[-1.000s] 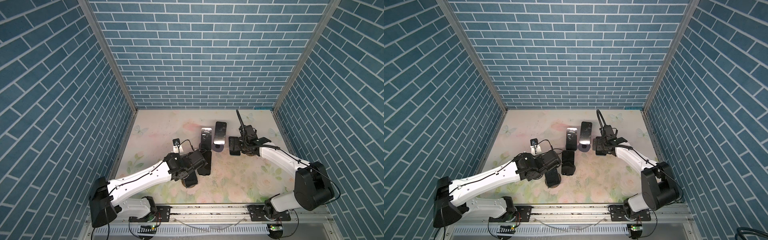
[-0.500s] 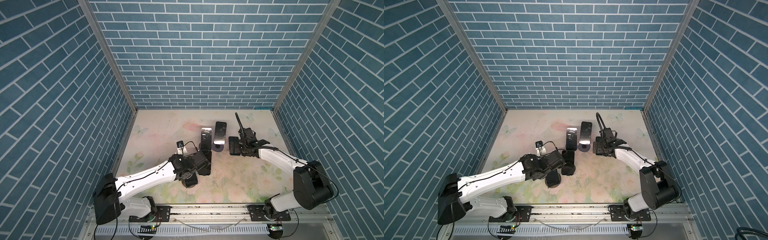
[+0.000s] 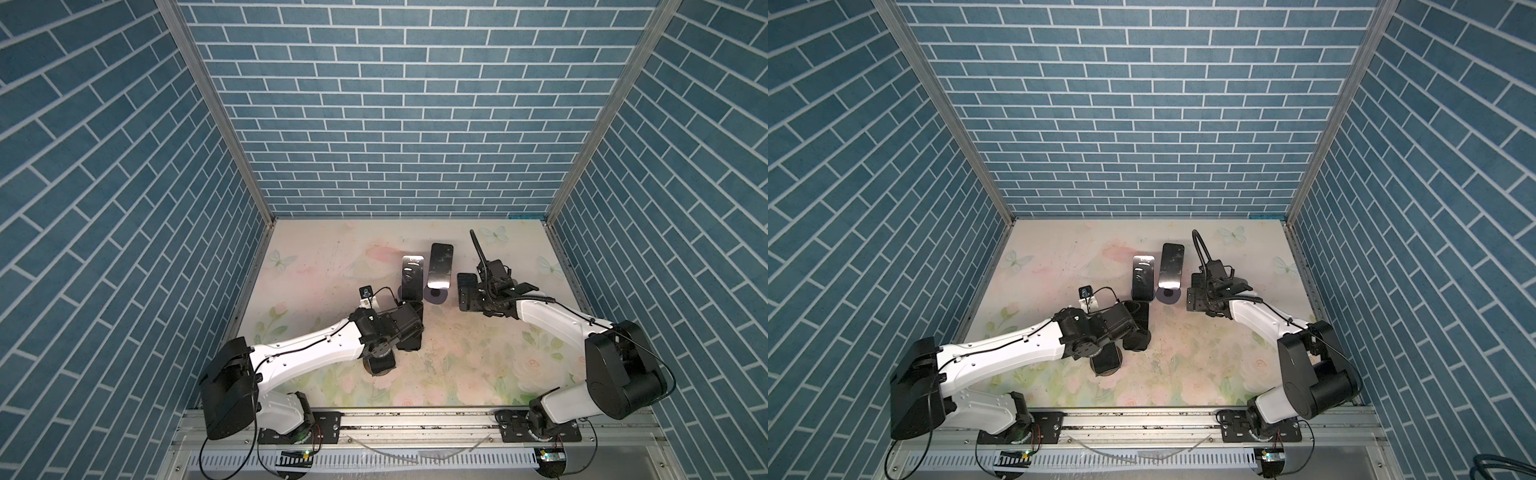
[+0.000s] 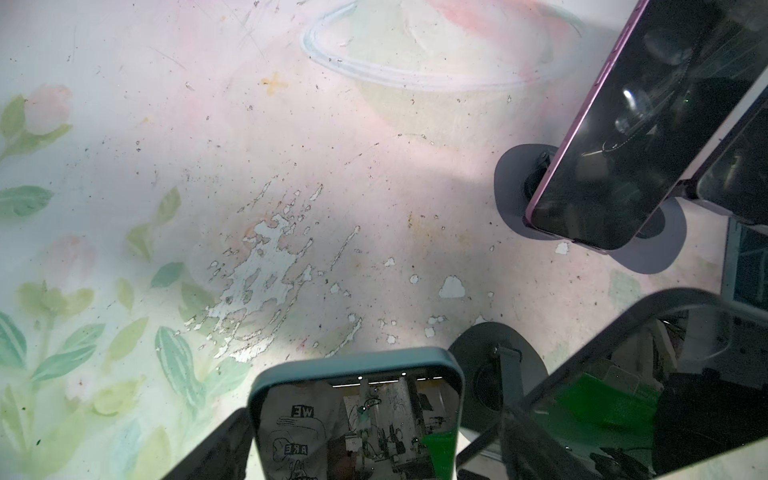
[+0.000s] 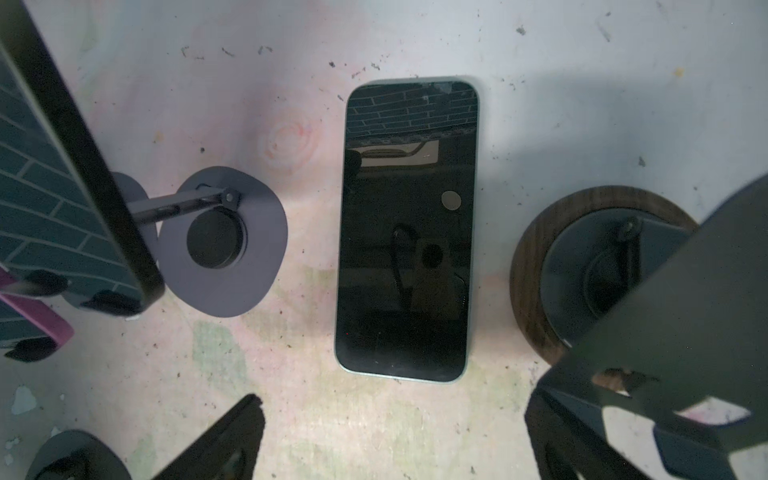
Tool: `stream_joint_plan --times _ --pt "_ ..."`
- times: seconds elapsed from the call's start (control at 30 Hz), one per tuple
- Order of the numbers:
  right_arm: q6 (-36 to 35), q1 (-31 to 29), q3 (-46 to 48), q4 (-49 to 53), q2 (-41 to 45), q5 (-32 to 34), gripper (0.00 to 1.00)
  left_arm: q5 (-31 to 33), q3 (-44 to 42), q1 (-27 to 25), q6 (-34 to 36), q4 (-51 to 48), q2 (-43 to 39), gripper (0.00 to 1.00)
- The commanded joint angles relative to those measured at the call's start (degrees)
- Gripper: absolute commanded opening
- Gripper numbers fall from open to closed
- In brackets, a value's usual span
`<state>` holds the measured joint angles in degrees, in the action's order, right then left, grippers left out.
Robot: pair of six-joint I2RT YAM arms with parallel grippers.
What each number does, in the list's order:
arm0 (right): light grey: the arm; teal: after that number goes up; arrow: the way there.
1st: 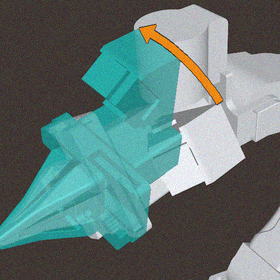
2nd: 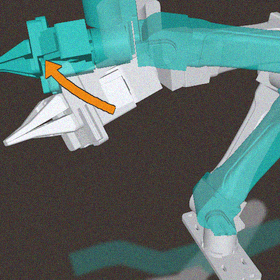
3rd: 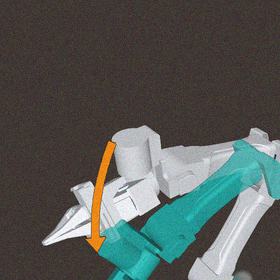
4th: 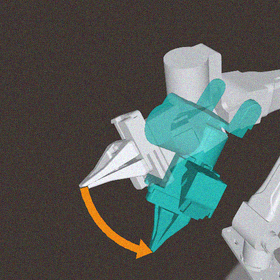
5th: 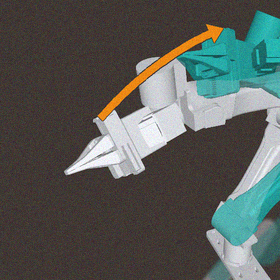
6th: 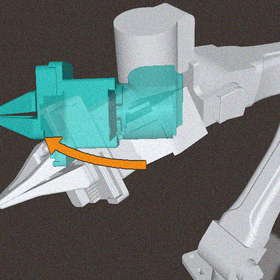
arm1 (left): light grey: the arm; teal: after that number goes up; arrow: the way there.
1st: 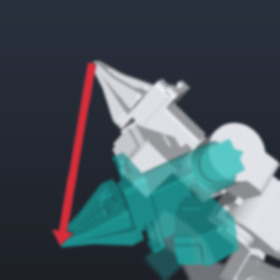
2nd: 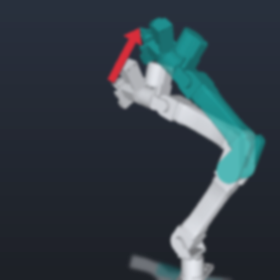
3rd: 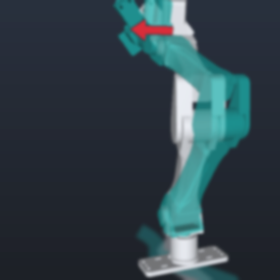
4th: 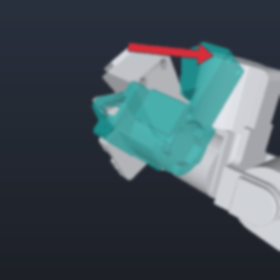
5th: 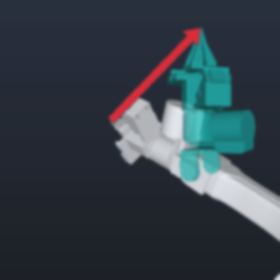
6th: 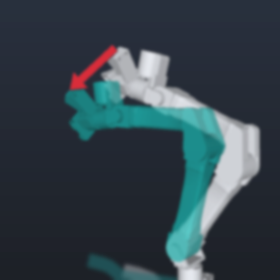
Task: Remove the phone from the phone stand
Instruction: 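Grasp the black phone with the left gripper and lift it off the stand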
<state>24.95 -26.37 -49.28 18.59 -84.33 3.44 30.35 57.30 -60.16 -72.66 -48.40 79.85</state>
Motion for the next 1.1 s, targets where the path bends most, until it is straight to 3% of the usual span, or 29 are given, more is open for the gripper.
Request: stream_joint_plan --times 0.0,0.37,0.73,1.07 --pt "-2.2 -0.2 1.3 -0.3 0.6 0.0 0.99 -0.1 -1.2 0.4 -0.4 0.1 0.6 0.92" --pt "-2.2 -0.3 1.1 0.0 0.4 -0.1 0.99 -2.5 -2.9 1.8 0.2 1.9 1.8 0.87" --pt "-2.2 -0.2 0.7 0.9 0.2 0.0 0.99 -2.7 -4.2 2.6 2.2 4.2 0.1 0.66" --pt "-2.2 -0.3 -0.5 2.1 0.0 0.2 0.99 0.9 -3.7 2.6 13.0 8.0 -7.0 0.61"
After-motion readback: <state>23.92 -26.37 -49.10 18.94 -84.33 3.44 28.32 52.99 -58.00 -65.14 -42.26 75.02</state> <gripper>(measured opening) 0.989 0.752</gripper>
